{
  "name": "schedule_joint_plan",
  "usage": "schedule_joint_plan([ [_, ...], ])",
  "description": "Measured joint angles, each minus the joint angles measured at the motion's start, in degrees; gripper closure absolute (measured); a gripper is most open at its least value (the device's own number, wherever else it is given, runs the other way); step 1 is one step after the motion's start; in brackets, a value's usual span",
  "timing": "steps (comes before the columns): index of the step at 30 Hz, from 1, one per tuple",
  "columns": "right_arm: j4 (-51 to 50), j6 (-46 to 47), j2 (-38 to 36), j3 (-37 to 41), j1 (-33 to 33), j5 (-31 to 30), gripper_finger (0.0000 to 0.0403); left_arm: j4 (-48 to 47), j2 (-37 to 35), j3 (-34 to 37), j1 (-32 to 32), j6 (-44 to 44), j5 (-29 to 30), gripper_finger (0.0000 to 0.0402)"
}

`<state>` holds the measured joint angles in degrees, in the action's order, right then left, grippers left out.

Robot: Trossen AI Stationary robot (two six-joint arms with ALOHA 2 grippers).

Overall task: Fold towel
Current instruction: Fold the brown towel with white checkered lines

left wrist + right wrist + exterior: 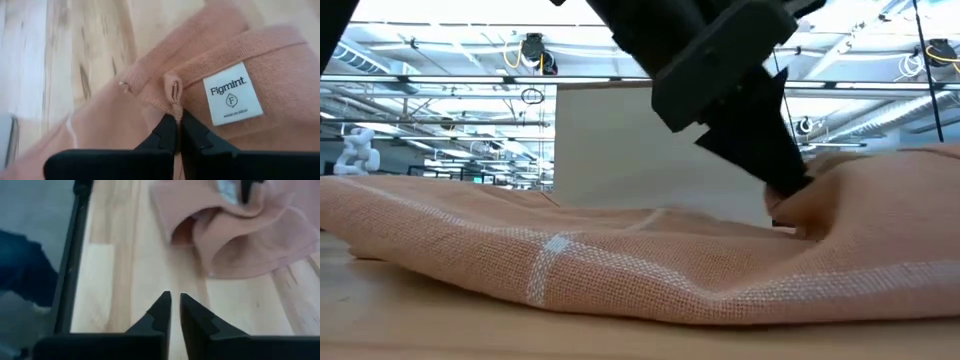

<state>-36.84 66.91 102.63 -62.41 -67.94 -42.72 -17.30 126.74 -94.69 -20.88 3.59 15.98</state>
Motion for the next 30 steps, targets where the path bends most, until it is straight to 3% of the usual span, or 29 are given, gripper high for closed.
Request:
schedule_joint_plan([
  [12, -5.14, 3.38, 0.0, 0.0, 4.57, -6.75, 0.0223, 10.92, -0.5, -0.03, -0.32, 11.03, -0.45, 0.0394],
  [15, -6.05, 4.31, 0.01, 0.02, 5.39, -7.99, 0.0198, 12.54, -0.5, -0.03, -0.64, 14.07, -0.47, 0.0394],
  [19, -3.01, 2.55, 0.02, 0.02, 6.04, -11.3, 0.0189, 13.71, -0.5, -0.03, -0.79, 16.07, -0.52, 0.0394],
  [30, 5.36, -1.17, 0.02, 0.02, 9.62, -11.57, 0.021, 17.35, -0.5, -0.07, -0.74, 21.01, -0.65, 0.0394],
])
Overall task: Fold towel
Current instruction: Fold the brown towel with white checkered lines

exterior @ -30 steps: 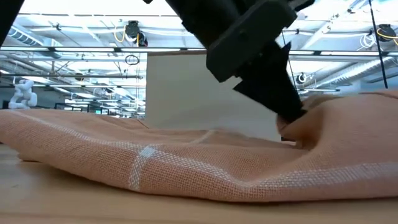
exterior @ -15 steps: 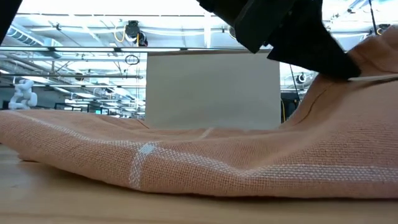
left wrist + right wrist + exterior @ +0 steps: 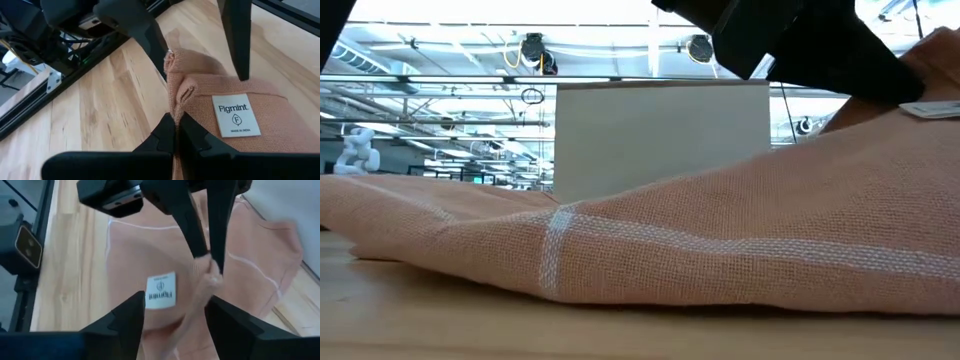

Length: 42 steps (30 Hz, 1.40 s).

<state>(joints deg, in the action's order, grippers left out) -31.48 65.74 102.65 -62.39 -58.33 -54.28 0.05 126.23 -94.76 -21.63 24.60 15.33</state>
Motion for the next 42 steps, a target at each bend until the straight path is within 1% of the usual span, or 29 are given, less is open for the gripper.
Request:
schedule_joint_plan([
  [4, 0.36, 0.07, 0.0, 0.0, 0.84, 0.04, 0.022, -0.19, 0.0, 0.0, 0.02, 0.13, -0.22, 0.0394],
  [7, -0.46, 1.38, 0.0, 0.0, 1.65, 0.08, 0.0235, -0.37, 0.0, 0.0, -0.19, 0.13, -0.92, 0.0394],
  [12, -0.67, 1.08, 0.0, 0.0, 3.21, 0.52, 0.0283, -0.35, 0.0, 0.0, -0.75, 0.37, -1.12, 0.0394],
  [15, -0.66, 0.21, 0.0, 0.0, 4.01, 1.88, 0.0311, -0.78, 0.0, -0.44, -0.97, 0.39, -1.12, 0.0394],
  [19, -1.38, -0.42, 0.0, 0.0, 4.76, 3.44, 0.0336, -1.31, 0.0, -2.1, -1.21, 1.51, -1.11, 0.0394],
  [22, -1.92, -0.42, 0.0, 0.0, 4.74, 3.43, 0.0356, -4.12, 0.0, -3.81, -1.44, 2.34, -1.15, 0.0394],
  [26, -3.17, -0.45, 0.0, 0.0, 4.68, 3.3, 0.0394, -8.66, 0.0, -5.78, -1.36, 1.63, -2.74, 0.0394],
  [29, -3.96, -0.44, 0.0, 0.0, 4.48, 2.47, 0.0398, -10.39, 0.0, -5.87, -0.84, -0.42, -4.29, 0.0394],
  [35, -4.51, -0.88, 0.02, 0.02, 4.48, 2.1, 0.0401, -14.0, 0.0, -5.92, 0.76, -6.24, -4.46, 0.0389],
  [42, -5.09, -0.73, 0.04, 0.04, 3.88, 2.05, 0.0402, -13.12, -0.02, -5.92, 0.77, -6.12, -3.4, 0.0382],
])
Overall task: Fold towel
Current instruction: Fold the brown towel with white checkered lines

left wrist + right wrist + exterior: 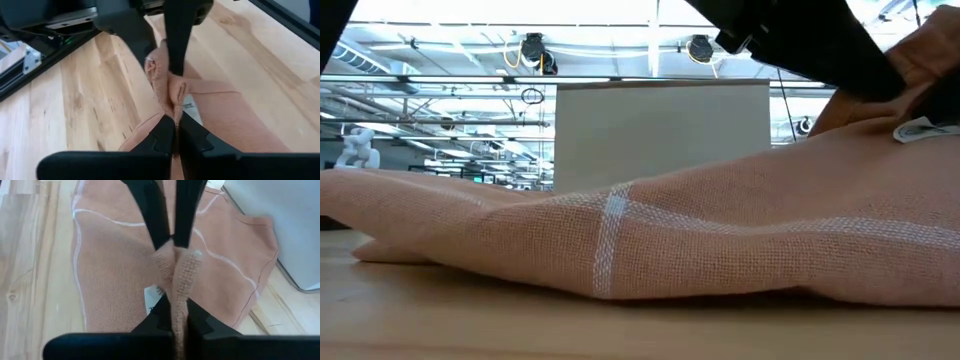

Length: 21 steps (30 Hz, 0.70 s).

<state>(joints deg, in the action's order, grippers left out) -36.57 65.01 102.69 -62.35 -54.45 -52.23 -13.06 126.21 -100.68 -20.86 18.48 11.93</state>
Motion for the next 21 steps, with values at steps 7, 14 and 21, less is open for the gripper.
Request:
schedule_joint_plan([
  [7, -0.23, 0.1, 0.0, 0.0, -0.59, 1.47, 0.0403, -0.32, 0.0, 0.0, 0.55, -0.09, -0.13, 0.036],
  [14, -0.44, 0.09, 0.0, 0.0, -2.01, 2.09, 0.0403, -3.46, -0.02, 0.0, 1.59, -3.7, -1.07, 0.0277],
  [21, -0.42, 0.27, 0.0, 0.0, -4.3, 6.13, 0.0403, -15.5, -0.04, 0.0, 4.02, -11.98, 3.05, 0.0243],
])
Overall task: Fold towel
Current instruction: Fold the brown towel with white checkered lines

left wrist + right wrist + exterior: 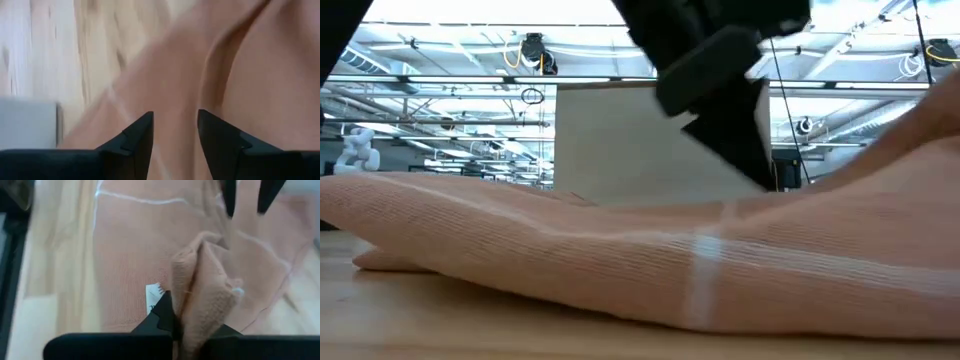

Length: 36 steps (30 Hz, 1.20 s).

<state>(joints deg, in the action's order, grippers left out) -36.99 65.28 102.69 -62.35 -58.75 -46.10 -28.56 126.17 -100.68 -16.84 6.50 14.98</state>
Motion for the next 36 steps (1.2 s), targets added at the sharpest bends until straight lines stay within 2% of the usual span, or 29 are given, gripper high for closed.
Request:
schedule_joint_plan([
  [4, -0.02, -0.13, 0.0, 0.0, -1.85, 3.69, 0.0403, -6.86, 0.0, 0.02, 0.37, -2.32, -0.36, 0.0242],
  [8, -0.26, 0.19, 0.0, -0.02, -3.66, 5.99, 0.0403, -11.92, 0.0, 0.02, 0.33, -4.32, -6.18, 0.0242],
  [19, -1.09, 1.77, 0.0, -0.02, -7.81, 7.48, 0.0403, -27.07, 0.0, 0.07, -0.98, -9.88, -10.72, 0.0242],
  [27, -2.45, 4.6, 0.0, -0.02, -10.05, 8.69, 0.0403, -29.25, 0.0, 0.07, -1.14, -11.02, -20.35, 0.0256],
  [32, -3.54, 5.93, 0.0, -0.02, -10.65, 9.01, 0.0403, -30.47, 0.0, 0.06, 0.01, -11.56, -20.33, 0.0276],
  [36, -4.28, 6.76, 0.0, -0.02, -11.09, 9.12, 0.0403, -35.04, 0.0, -1.6, 1.7, -12.06, -20.07, 0.028],
])
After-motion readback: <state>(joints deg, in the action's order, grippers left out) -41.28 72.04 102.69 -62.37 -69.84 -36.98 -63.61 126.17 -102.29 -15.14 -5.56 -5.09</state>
